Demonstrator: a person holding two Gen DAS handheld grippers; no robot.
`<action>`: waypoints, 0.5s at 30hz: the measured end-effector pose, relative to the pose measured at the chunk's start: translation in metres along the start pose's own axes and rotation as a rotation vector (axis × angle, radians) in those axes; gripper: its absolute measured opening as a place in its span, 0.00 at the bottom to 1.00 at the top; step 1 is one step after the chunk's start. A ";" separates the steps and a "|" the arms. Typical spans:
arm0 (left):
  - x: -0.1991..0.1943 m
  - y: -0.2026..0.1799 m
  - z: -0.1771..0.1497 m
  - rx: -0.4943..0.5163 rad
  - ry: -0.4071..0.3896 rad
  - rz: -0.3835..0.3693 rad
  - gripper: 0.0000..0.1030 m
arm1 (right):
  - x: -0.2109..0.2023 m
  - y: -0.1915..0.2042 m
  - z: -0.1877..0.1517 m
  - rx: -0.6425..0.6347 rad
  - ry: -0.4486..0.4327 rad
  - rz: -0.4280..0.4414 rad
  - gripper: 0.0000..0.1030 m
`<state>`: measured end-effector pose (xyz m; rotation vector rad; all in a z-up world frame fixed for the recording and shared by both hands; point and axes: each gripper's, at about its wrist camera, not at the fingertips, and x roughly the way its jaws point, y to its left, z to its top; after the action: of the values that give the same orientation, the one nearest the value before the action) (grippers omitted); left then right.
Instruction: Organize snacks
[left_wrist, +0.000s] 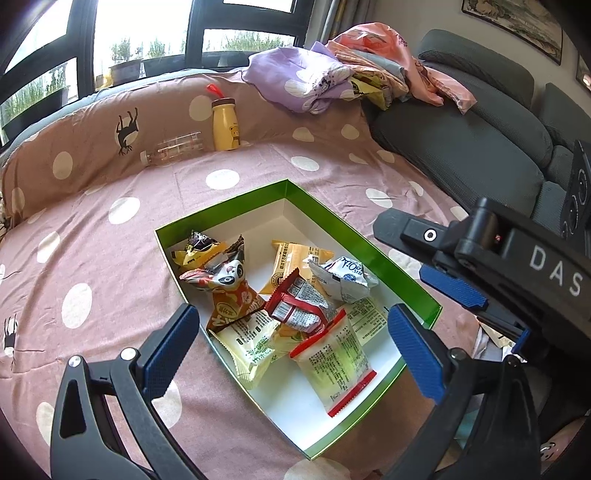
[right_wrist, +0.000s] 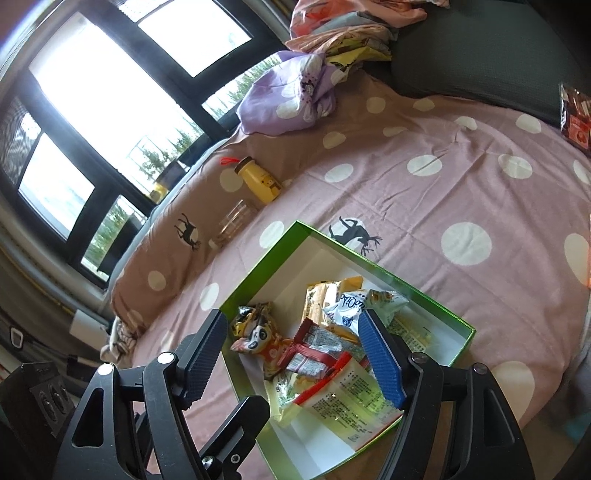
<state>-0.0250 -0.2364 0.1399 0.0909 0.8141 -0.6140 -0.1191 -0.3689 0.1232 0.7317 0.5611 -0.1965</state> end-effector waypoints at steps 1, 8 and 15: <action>0.000 0.000 0.000 -0.002 0.001 -0.001 0.99 | 0.000 0.000 0.000 0.000 -0.001 -0.001 0.72; -0.002 0.000 -0.001 -0.003 0.001 -0.012 0.99 | 0.000 -0.001 0.000 -0.004 -0.003 -0.024 0.72; -0.002 0.001 -0.002 -0.005 0.008 -0.013 0.99 | -0.001 -0.001 0.000 -0.003 -0.003 -0.042 0.72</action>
<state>-0.0269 -0.2345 0.1396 0.0839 0.8241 -0.6242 -0.1198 -0.3694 0.1232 0.7166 0.5743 -0.2353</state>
